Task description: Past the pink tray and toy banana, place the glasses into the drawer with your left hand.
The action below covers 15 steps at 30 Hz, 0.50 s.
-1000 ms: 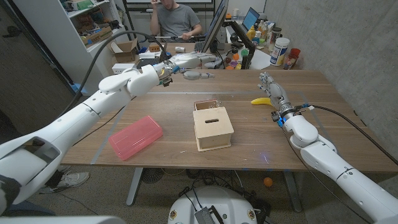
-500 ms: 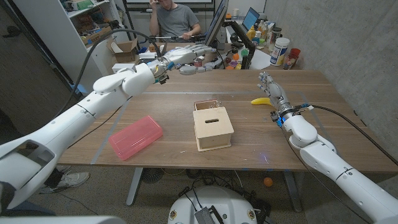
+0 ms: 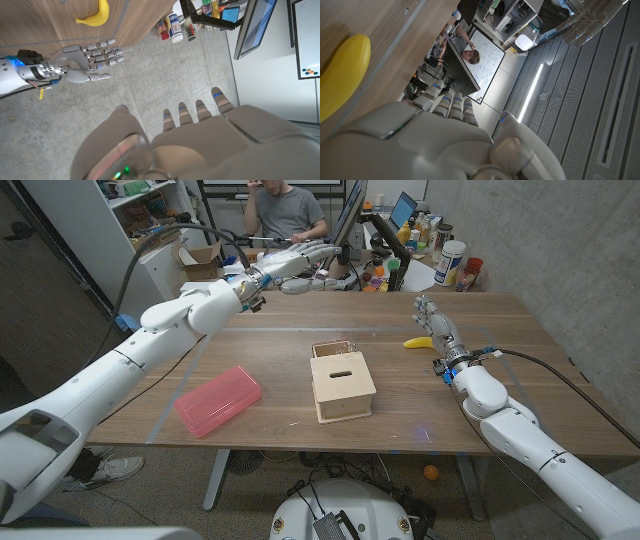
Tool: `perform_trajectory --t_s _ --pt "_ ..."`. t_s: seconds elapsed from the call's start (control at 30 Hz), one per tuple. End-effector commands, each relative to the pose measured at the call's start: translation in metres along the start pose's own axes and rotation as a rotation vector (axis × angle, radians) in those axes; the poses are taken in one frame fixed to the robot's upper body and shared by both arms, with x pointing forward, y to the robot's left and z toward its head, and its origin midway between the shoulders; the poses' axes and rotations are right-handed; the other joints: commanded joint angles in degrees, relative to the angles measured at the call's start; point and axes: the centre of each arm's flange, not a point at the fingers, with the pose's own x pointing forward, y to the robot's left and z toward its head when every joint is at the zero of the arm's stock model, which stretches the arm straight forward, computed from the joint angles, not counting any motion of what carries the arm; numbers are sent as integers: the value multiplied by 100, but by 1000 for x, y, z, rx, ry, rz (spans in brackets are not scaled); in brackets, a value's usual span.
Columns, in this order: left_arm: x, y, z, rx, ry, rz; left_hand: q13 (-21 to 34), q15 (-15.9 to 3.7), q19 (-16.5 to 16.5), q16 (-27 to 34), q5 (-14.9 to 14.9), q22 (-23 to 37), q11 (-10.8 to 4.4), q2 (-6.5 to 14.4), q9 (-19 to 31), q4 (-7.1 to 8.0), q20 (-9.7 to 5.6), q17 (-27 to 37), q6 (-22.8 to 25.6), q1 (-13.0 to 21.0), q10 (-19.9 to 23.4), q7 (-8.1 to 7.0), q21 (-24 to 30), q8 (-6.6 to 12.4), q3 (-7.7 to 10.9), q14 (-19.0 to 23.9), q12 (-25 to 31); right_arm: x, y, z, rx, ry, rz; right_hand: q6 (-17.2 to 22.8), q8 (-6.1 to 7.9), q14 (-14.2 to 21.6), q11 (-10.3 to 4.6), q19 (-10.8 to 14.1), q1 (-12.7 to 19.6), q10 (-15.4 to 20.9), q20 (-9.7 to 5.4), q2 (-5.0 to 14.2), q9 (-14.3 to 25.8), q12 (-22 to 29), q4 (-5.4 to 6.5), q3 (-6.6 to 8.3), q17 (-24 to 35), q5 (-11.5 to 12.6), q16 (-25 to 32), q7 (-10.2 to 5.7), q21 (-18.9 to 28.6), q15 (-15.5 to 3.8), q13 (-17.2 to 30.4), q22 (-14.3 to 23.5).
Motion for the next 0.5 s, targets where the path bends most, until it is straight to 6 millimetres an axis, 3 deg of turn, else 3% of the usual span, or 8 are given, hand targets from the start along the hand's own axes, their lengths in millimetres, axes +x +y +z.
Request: perform_trajectory --t_s 0.03,0.5 --pt "-10 9 -7 -37 16 52 -3 18 -54 6 19 12 9 23 20 26 29 5 -14 -96 -49 -4 -31 0 -54 -59 14 -2 6 3 -2 0 -9 39 -3 41 27 -22 39 24 -169 57 11 -18 -15 -8 11 22 -13 11 6 2 32 18" --pt "-25 28 -15 -59 19 128 -14 28 -85 41 35 15 -38 23 18 75 29 3 129 -278 -68 12 -92 55 -136 -89 38 -41 17 5 4 7 -92 40 -3 44 28 -21 32 30 -164 47 11 -16 -12 -16 11 22 -12 11 7 6 32 18"
